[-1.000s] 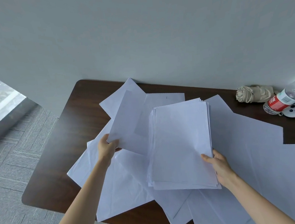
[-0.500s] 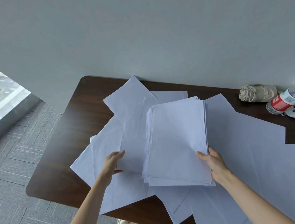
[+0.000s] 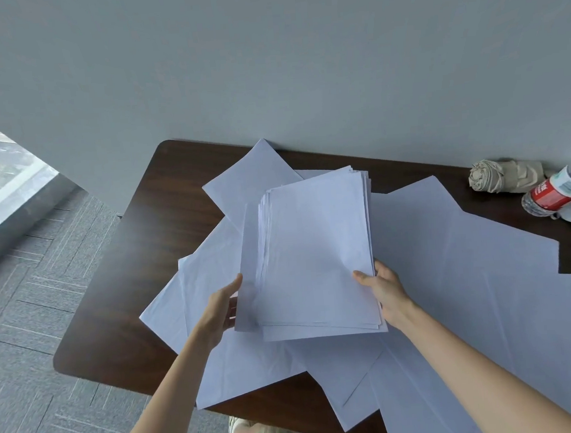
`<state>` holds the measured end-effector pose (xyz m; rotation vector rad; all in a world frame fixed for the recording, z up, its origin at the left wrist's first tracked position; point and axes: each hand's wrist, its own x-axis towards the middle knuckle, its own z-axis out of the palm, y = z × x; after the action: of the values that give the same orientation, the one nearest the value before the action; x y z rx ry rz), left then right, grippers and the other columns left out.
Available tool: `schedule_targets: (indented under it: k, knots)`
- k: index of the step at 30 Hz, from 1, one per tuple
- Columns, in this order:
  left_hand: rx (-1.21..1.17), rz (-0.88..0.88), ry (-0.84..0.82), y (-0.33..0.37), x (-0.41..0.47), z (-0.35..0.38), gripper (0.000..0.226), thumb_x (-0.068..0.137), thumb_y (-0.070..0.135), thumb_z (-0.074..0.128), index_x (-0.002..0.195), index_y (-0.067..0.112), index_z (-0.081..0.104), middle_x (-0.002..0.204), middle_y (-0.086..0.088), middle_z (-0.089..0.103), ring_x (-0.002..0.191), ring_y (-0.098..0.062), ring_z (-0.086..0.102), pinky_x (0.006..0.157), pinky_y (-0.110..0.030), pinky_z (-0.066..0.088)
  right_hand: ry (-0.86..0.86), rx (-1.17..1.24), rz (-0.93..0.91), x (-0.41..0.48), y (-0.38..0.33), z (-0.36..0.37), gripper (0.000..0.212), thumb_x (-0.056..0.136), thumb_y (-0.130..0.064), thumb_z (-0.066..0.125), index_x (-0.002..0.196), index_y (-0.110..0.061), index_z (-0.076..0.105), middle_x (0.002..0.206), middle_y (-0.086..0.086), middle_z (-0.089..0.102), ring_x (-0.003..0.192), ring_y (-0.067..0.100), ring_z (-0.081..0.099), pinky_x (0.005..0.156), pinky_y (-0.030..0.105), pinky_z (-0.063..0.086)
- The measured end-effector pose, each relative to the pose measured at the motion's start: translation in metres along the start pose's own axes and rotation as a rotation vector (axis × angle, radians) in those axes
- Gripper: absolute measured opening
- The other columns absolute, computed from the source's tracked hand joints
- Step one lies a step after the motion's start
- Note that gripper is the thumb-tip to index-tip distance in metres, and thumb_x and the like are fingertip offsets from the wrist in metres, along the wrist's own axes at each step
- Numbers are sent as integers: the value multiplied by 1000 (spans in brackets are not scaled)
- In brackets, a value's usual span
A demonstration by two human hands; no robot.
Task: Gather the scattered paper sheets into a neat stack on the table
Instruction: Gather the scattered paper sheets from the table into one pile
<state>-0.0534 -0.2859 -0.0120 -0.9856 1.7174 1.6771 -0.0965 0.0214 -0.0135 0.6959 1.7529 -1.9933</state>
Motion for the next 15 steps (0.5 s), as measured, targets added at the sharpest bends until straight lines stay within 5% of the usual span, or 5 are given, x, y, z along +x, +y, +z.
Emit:
schedule_targets:
  k: [8,13,15]
  knots:
    - [6,-105,-75,11,6,4,66,67,61,75,118,19,64,124,-1,62,114,-22,57,85,-36,46,-46,14,54,8,10,29,26,90,3,58,107,-17,65,110,5,70,95,20,67,80,28,54]
    - [-30,-131,-147,13,6,9,31,81,32,77,101,10,69,95,-7,75,88,-23,69,77,-35,55,-35,-7,80,8,20,38,26,91,1,58,110,-17,62,109,1,70,96,18,66,82,28,53]
    - [-40,-63,-227,11,8,5,35,83,26,77,110,5,69,102,-10,76,91,-25,73,80,-37,59,-31,-59,68,9,20,38,26,91,-1,59,112,-16,61,108,-1,69,94,12,66,76,21,52]
